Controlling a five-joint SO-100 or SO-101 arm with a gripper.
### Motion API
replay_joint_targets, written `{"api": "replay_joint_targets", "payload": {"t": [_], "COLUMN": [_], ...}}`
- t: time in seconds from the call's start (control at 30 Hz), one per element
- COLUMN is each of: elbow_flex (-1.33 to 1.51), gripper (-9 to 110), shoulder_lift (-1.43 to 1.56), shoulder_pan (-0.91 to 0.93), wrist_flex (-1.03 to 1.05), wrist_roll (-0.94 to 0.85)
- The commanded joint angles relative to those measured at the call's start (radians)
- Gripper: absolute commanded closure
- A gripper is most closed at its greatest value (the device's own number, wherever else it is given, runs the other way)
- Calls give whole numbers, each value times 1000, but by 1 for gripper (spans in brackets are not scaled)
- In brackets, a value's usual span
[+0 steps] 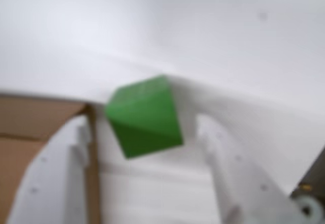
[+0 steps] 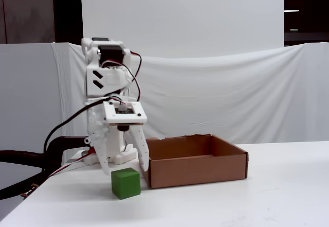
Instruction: Grasp a green cube and put it in a box.
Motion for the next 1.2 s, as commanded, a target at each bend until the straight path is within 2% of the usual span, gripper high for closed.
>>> {"api": "replay_joint_targets", "payload": {"t": [0.0,0.2,1.17], "elbow_flex": [-5,69,110], "gripper": [73,74,87], "shoulder_lift": [0,8,21], "shoulder_pan": [-9,-11,-40], "wrist_flex": [-20,-92,-150], "wrist_roll": [-6,-6,3]}}
